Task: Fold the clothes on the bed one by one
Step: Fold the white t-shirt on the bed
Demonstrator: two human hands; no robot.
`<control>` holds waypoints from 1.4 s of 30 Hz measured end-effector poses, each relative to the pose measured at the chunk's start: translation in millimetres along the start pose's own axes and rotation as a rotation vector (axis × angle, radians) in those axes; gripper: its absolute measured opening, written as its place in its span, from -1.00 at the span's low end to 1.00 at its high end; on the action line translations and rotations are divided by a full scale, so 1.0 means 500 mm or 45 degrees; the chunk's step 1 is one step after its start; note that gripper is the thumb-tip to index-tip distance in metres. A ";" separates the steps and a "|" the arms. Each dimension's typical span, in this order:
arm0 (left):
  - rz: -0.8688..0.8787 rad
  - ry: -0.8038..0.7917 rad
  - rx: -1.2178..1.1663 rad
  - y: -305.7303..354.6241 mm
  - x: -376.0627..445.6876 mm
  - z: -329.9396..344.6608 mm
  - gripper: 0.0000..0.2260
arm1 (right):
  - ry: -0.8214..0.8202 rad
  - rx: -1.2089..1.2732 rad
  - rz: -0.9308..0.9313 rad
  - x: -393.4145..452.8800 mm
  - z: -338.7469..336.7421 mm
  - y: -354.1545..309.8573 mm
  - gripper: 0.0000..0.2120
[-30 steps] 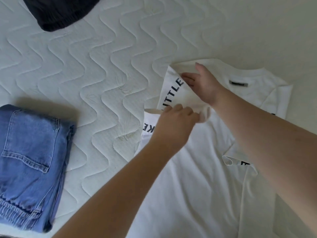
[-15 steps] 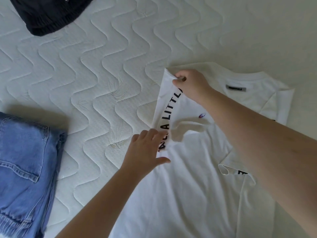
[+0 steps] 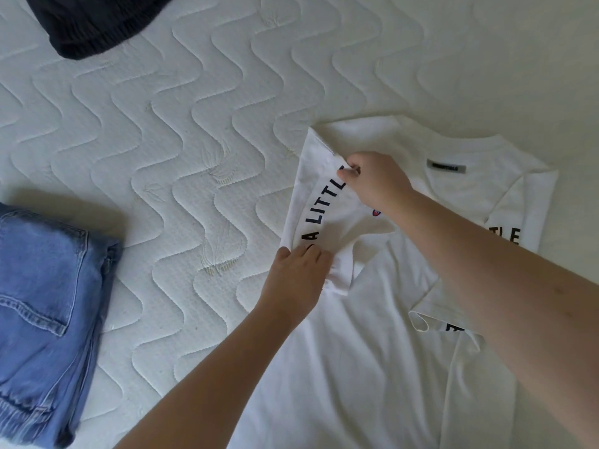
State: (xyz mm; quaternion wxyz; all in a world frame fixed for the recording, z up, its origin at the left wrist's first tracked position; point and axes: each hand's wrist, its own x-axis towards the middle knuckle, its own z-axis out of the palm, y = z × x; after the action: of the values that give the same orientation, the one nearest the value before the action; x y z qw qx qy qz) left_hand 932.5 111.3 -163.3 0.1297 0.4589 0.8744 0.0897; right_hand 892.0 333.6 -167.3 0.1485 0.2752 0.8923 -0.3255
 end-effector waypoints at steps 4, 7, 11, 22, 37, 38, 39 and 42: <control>0.044 0.149 -0.099 0.020 0.014 -0.017 -0.90 | 0.170 0.074 -0.040 -0.004 -0.016 0.002 -0.71; 0.022 0.154 -0.131 0.044 0.021 -0.021 -0.87 | 0.212 0.042 -0.039 -0.002 -0.028 0.004 -0.72; 0.036 0.107 -0.187 0.074 0.036 -0.007 -0.80 | 0.182 -0.139 -0.009 0.001 -0.032 0.019 -0.77; -0.011 -0.070 -0.245 0.092 0.054 0.047 -0.85 | 0.190 -0.069 -0.015 0.037 -0.013 -0.022 -0.61; 0.031 0.158 -0.280 0.101 0.052 0.077 -0.85 | 0.008 0.007 -0.080 0.116 -0.028 -0.072 -0.76; 0.048 0.156 -0.272 0.099 0.051 0.079 -0.90 | 0.019 -0.001 -0.087 0.112 -0.021 -0.067 -0.75; 0.070 0.162 -0.271 0.098 0.049 0.079 -0.95 | 0.030 -0.006 -0.089 0.109 -0.014 -0.064 -0.75; 0.081 0.219 -0.340 0.084 0.046 0.062 -0.86 | 0.134 0.009 -0.098 0.098 -0.007 -0.062 -0.69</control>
State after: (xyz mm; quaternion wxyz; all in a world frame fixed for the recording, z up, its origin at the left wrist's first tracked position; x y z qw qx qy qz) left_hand 962.3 155.3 -184.4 0.1112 0.4556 0.8476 0.2482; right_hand 834.0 335.7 -170.9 0.0879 0.2578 0.9077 -0.3192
